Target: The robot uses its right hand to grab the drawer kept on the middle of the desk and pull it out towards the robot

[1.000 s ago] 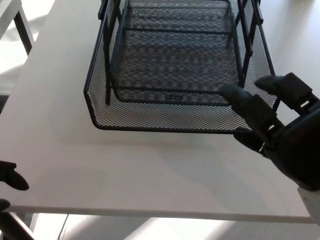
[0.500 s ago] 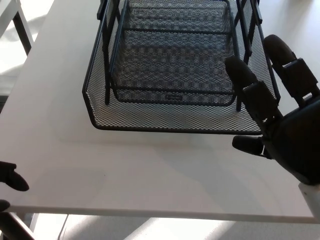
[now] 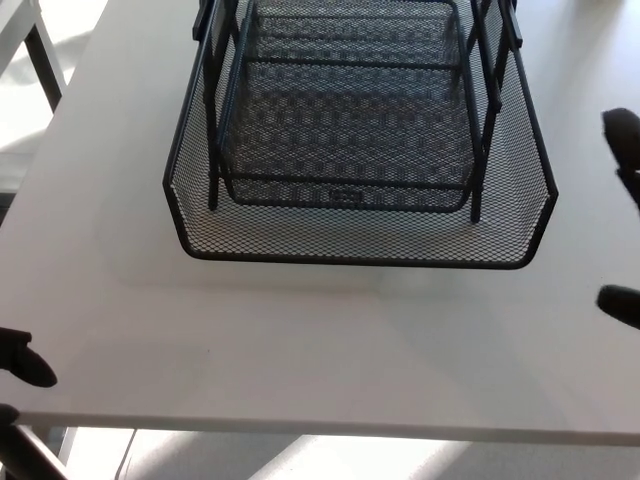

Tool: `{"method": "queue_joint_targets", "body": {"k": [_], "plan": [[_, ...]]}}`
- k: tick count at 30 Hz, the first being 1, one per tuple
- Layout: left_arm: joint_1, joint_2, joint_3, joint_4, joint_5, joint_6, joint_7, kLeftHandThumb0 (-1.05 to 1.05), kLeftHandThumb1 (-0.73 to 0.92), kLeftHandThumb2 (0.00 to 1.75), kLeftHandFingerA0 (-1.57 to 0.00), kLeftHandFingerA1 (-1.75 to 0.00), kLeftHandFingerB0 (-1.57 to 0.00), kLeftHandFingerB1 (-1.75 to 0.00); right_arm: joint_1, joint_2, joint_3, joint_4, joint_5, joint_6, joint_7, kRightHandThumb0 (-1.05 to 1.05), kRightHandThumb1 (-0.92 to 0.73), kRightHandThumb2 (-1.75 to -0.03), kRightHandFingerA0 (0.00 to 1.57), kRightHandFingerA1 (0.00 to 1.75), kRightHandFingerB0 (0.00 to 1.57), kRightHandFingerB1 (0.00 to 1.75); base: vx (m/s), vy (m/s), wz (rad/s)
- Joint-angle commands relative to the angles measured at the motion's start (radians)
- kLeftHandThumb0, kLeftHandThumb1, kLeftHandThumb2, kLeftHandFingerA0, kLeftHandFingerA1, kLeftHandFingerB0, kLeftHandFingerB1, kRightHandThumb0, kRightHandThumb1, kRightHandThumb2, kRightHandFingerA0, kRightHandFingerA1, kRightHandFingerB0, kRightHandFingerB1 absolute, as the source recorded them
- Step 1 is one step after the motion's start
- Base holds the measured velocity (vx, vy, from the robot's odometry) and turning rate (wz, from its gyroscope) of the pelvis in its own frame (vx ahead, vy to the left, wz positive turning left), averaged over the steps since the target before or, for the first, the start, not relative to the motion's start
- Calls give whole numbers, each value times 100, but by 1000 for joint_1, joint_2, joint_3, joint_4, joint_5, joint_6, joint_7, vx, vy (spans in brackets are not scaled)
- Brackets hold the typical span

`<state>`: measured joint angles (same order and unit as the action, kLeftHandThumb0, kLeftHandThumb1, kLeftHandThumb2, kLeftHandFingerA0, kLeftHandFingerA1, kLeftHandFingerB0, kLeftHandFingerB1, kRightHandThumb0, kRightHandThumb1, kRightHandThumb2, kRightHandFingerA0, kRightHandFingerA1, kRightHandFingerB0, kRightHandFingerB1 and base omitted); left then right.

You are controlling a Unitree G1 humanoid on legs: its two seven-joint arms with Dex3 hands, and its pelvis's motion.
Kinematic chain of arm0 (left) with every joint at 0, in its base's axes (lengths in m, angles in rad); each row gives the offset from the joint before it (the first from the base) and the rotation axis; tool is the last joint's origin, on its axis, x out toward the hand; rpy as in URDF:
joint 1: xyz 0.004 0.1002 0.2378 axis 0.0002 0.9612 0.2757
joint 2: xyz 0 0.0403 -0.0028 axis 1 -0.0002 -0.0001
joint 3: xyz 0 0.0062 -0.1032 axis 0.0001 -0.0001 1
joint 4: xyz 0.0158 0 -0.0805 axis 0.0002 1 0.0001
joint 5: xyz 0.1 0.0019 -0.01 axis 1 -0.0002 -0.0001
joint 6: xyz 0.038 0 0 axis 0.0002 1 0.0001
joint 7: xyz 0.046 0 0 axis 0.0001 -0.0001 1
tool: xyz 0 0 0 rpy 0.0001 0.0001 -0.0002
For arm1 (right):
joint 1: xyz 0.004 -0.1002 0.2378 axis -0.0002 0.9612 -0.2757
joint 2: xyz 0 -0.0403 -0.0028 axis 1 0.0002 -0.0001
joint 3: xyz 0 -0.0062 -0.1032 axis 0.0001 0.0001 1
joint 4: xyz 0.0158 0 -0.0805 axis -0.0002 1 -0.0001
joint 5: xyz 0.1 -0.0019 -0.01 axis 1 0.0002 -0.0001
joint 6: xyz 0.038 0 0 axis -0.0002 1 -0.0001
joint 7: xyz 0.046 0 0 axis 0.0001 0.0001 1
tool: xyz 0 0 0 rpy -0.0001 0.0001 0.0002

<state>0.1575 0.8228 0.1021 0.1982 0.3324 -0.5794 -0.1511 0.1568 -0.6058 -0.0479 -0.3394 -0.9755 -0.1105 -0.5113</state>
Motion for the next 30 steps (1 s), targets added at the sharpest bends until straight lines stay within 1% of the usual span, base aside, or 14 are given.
{"method": "queue_joint_targets", "body": {"k": [1, 5, 6, 7, 13, 14, 16, 17, 19, 20, 22, 26, 27, 30], "plan": [[13, 11, 16, 15, 17, -28, 7, -27, 56, 57, -79, -86, -82, -58, 212, -55, -247, -16, 155, -59, 63, -86, -50, -81, 0, 4, 1, 16, 0, 0, 0], [12, 12, 20, 13, 11, -24, 3, -27, 55, 57, -80, -90, -82, -58, 301, -41, -361, 144, 145, -93, -70, -68, -41, -80, 0, 19, 1, 29, 0, 0, 0], [13, 11, 20, 17, 11, -31, 6, -27, 56, 57, -80, -91, -81, -58, 304, -43, -372, 178, 139, -83, -73, -82, -48, -78, 0, 2, 8, 17, 0, 0, 0], [13, 11, 20, 23, 10, -38, 9, -27, 56, 57, -80, -90, -81, -57, 292, -44, -376, 238, 116, -75, -124, -73, -53, -59, 0, 30, 8, 32, 0, 0, 0], [15, 10, 23, 30, 8, -43, 7, -26, 55, 57, -80, -90, -81, -59, 209, -86, -381, 566, 113, -114, -274, -68, -53, -56, 2, 31, 11, 31, 0, 0, 0], [15, 10, 23, 33, 10, -47, 11, -26, 55, 57, -80, -90, -81, -59, 186, -99, -375, 634, 125, -137, -299, -68, -42, -78, 5, 27, 11, 38, 0, 0, 0], [11, 10, 20, 42, 12, -53, 13, -26, 56, 57, -80, -90, -80, -59, 154, -98, -373, 714, 146, -150, -324, -65, -40, -74, 6, 31, 13, 40, 0, 0, 0], [13, 13, 20, 35, 13, -43, 7, -27, 58, 57, -78, -89, -79, -58, 141, -92, -374, 747, 158, -143, -320, -34, -20, -83, 2, 52, 0, 48, 0, 0, 0], [16, 14, 22, 29, 13, -39, 6, -27, 57, 57, -79, -89, -79, -58, 125, -89, -370, 798, 161, -126, -327, -35, -22, -84, 2, 52, 0, 48, 0, 0, 0], [15, 13, 22, 33, 15, -46, 10, -26, 56, 57, -80, -88, -81, -58, 109, -91, -365, 863, 184, -144, -310, -61, -39, -72, 5, 28, 13, 41, 0, 0, 0], [17, 14, 22, 29, 14, -38, 6, -28, 58, 57, -78, -87, -78, -58, 81, -98, -348, 966, 192, -175, -325, -50, -52, -57, 1, 31, 12, 28, 0, 0, 0], [21, 14, 24, 21, 13, -27, 1, -26, 56, 57, -80, -86, -80, -57, 31, -92, -317, 1131, 188, -168, -347, -52, -52, -57, 3, 29, 17, 30, 0, 0, 0], [18, 12, 24, 28, 6, -42, 5, -25, 55, 57, -81, -88, -81, -58, 29, -76, -319, 1149, 202, -157, -329, -31, -32, -88, 4, 54, 0, 47, 0, 0, 0], [19, 15, 24, 28, 16, -49, 11, -27, 56, 56, -79, -91, -79, -59, 3, -43, -307, 1204, 204, -110, -332, -61, -42, -71, 12, 46, 20, 39, 0, 0, 0]]}}
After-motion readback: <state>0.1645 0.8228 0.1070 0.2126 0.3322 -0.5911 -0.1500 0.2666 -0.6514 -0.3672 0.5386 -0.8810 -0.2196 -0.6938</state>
